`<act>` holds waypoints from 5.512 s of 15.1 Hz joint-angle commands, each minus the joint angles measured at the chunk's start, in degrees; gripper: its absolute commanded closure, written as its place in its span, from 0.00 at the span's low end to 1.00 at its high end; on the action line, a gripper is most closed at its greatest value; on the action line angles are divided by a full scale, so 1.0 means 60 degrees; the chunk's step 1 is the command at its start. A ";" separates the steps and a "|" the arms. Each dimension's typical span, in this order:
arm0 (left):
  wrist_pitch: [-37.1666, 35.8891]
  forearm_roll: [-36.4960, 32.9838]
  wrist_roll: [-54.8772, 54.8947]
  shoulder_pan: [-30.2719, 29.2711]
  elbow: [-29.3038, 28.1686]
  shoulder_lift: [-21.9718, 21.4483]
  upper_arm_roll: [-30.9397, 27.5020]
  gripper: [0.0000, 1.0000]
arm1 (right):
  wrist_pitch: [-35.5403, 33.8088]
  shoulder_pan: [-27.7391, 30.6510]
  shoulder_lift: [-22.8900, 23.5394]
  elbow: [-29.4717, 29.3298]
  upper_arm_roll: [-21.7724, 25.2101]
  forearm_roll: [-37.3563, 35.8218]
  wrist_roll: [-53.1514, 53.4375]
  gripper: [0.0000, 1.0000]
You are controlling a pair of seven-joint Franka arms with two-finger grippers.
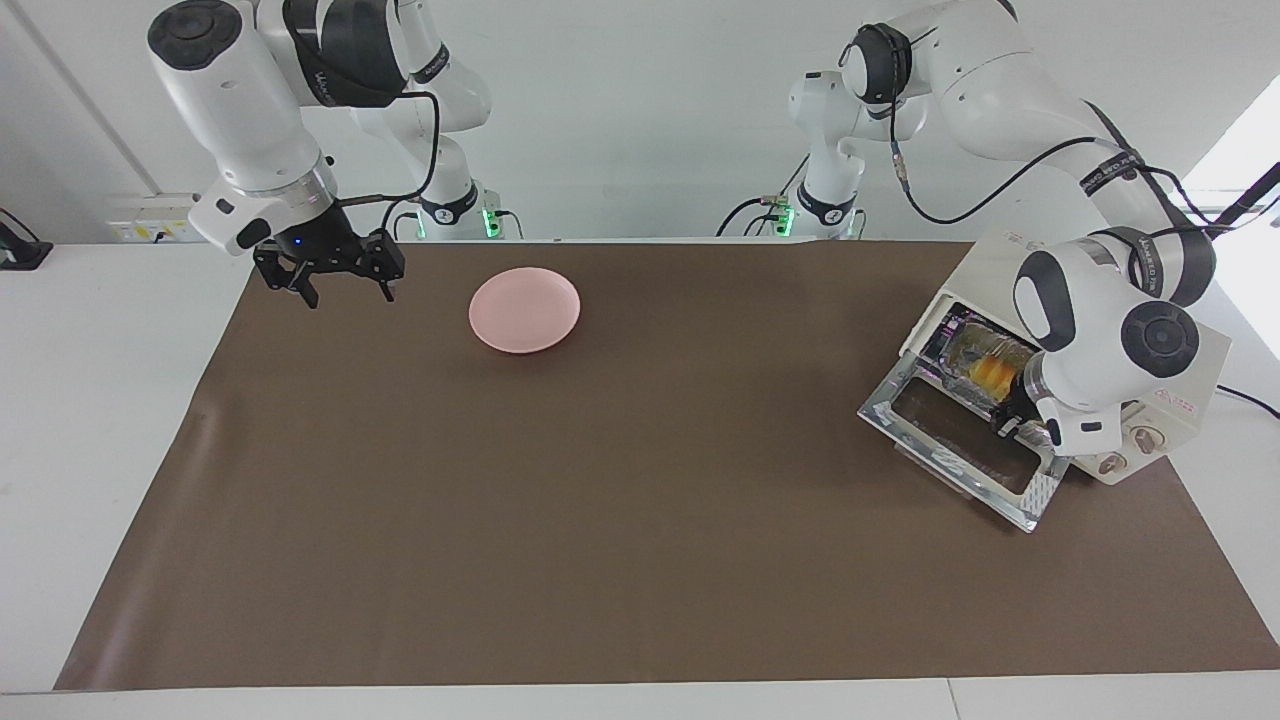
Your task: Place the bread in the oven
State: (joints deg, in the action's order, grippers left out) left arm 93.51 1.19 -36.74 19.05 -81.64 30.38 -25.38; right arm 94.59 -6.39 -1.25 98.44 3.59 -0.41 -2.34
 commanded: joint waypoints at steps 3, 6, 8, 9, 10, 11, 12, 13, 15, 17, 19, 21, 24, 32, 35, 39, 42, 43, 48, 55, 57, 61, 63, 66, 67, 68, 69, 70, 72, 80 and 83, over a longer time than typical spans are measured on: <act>-0.0174 -0.0927 0.0117 0.0222 -0.0661 -0.0449 -0.0091 1.00 | -0.0033 0.0099 -0.0144 0.0161 -0.0100 -0.0151 -0.0079 0.00; -0.0130 -0.1019 0.0131 0.0267 -0.0735 -0.0479 -0.0077 1.00 | -0.0033 0.0099 -0.0144 0.0161 -0.0100 -0.0151 -0.0079 0.00; -0.0014 -0.1019 0.0132 0.0281 -0.1011 -0.0610 -0.0062 1.00 | -0.0033 0.0099 -0.0158 0.0161 -0.0100 -0.0151 -0.0079 0.00; 0.0002 -0.1019 0.0146 0.0281 -0.1027 -0.0625 -0.0062 1.00 | -0.0033 0.0113 -0.0144 0.0161 -0.0100 -0.0151 -0.0079 0.00; -0.0013 -0.1019 0.0146 0.0281 -0.1042 -0.0625 -0.0062 1.00 | -0.0019 0.0099 -0.0158 0.0161 -0.0100 -0.0151 -0.0079 0.00; -0.0027 -0.1019 0.0161 0.0281 -0.1042 -0.0625 -0.0062 0.90 | -0.0033 0.0113 -0.0159 0.0161 -0.0100 -0.0151 -0.0079 0.00; -0.0057 -0.1019 0.0277 0.0281 -0.1042 -0.0625 -0.0062 0.33 | -0.0033 0.0099 -0.0159 0.0161 -0.0100 -0.0151 -0.0079 0.00; -0.0071 -0.1019 0.0611 0.0281 -0.1057 -0.0640 -0.0062 0.12 | -0.0033 0.0113 -0.0144 0.0161 -0.0100 -0.0151 -0.0079 0.00; -0.0057 -0.1019 0.0820 0.0354 -0.1101 -0.0669 -0.0077 0.00 | -0.0033 0.0099 -0.0144 0.0161 -0.0100 -0.0151 -0.0079 0.00; 0.0045 -0.1092 0.0849 0.0384 -0.1014 -0.0655 -0.0077 0.00 | -0.0033 0.0113 -0.0158 0.0161 -0.0100 -0.0151 -0.0094 0.00; 0.0439 -0.1150 0.1024 0.0500 -0.0911 -0.0625 -0.0077 0.00 | -0.0033 0.0113 -0.0144 0.0161 -0.0100 -0.0151 -0.0079 0.00; 0.0514 -0.1282 0.1069 0.0516 -0.0750 -0.0611 -0.0077 0.00 | -0.0033 0.0099 -0.0159 0.0161 -0.0100 -0.0151 -0.0079 0.00; 0.0456 -0.1268 0.1637 0.0618 -0.0486 -0.0683 -0.0077 0.00 | -0.0033 0.0099 -0.0158 0.0161 -0.0100 -0.0151 -0.0079 0.00; -0.0626 -0.1151 0.3059 0.0648 -0.0193 -0.1942 0.0011 0.00 | -0.0033 0.0099 -0.0159 0.0161 -0.0100 -0.0151 -0.0079 0.00; -0.1110 -0.1122 0.3674 0.0721 -0.0222 -0.2571 0.0055 0.00 | -0.0033 0.0099 -0.0159 0.0161 -0.0100 -0.0151 -0.0079 0.00; -0.1287 -0.0771 0.4292 0.0721 -0.0266 -0.2954 0.0041 0.00 | -0.0048 0.0099 -0.0159 0.0161 -0.0100 -0.0151 -0.0079 0.00; -0.1302 -0.0623 0.4292 0.0706 -0.0237 -0.3144 0.0041 0.00 | -0.0048 0.0099 -0.0158 0.0161 -0.0100 -0.0151 -0.0079 0.00; -0.1346 -0.0623 0.4306 0.0692 -0.0266 -0.3246 0.0026 0.00 | -0.0048 0.0113 -0.0159 0.0161 -0.0100 -0.0151 -0.0079 0.00; -0.1711 -0.0009 0.4482 0.0618 -0.0281 -0.3452 0.0026 0.00 | -0.0033 0.0113 -0.0144 0.0161 -0.0100 -0.0151 -0.0079 0.00; -0.2324 0.0270 0.4729 0.0618 -0.0353 -0.3613 0.0026 0.00 | -0.0048 0.0099 -0.0159 0.0161 -0.0100 -0.0151 -0.0079 0.00; -0.2473 0.0270 0.5373 0.0401 -0.0442 -0.3846 0.0127 0.00 | -0.0048 0.0099 -0.0158 0.0161 -0.0100 -0.0151 -0.0079 0.00; -0.2532 0.0197 0.5390 -0.1607 -0.0544 -0.3950 0.2413 0.00 | -0.0048 0.0099 -0.0159 0.0161 -0.0100 -0.0151 -0.0079 0.00; -0.2532 0.0197 0.5449 -0.1812 -0.0733 -0.4183 0.2588 0.00 | -0.0048 0.0099 -0.0158 0.0161 -0.0100 -0.0151 -0.0079 0.00; -0.2546 0.0182 0.5346 -0.2369 -0.1144 -0.4507 0.3320 0.00 | -0.0048 0.0099 -0.0159 0.0161 -0.0100 -0.0151 -0.0079 0.00; -0.2620 0.0182 0.5332 -0.2385 -0.1232 -0.4652 0.3351 0.00 | -0.0048 0.0099 -0.0159 0.0161 -0.0100 -0.0151 -0.0079 0.00; -0.2664 0.0182 0.5332 -0.2414 -0.1552 -0.4958 0.3380 0.00 | -0.0048 0.0099 -0.0159 0.0161 -0.0100 -0.0151 -0.0079 0.00; -0.2606 0.0182 0.5346 -0.2501 -0.1729 -0.5121 0.3438 0.00 | -0.0048 0.0099 -0.0159 0.0161 -0.0100 -0.0151 -0.0079 0.00; -0.2533 0.0182 0.5346 -0.2690 -0.1832 -0.5122 0.3656 0.00 | -0.0048 0.0099 -0.0159 0.0161 -0.0100 -0.0151 -0.0079 0.00; -0.2299 0.0182 0.5317 -0.3013 -0.1848 -0.5108 0.4126 0.00 | -0.0048 0.0099 -0.0159 0.0161 -0.0100 -0.0151 -0.0079 0.00; -0.1712 0.0168 0.5449 -0.3014 -0.1833 -0.5049 0.4186 0.00 | -0.0048 0.0113 -0.0159 0.0161 -0.0100 -0.0151 -0.0079 0.00; -0.1683 0.0168 0.5434 -0.3014 -0.1848 -0.5034 0.4186 0.00 | -0.0048 0.0099 -0.0159 0.0161 -0.0100 -0.0151 -0.0079 0.00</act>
State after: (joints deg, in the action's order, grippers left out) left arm 81.81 2.04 -4.83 1.98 -90.95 1.34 -1.10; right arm 94.59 -6.39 -1.25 98.46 3.59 -0.41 -2.34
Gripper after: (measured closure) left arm 0.000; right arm 0.000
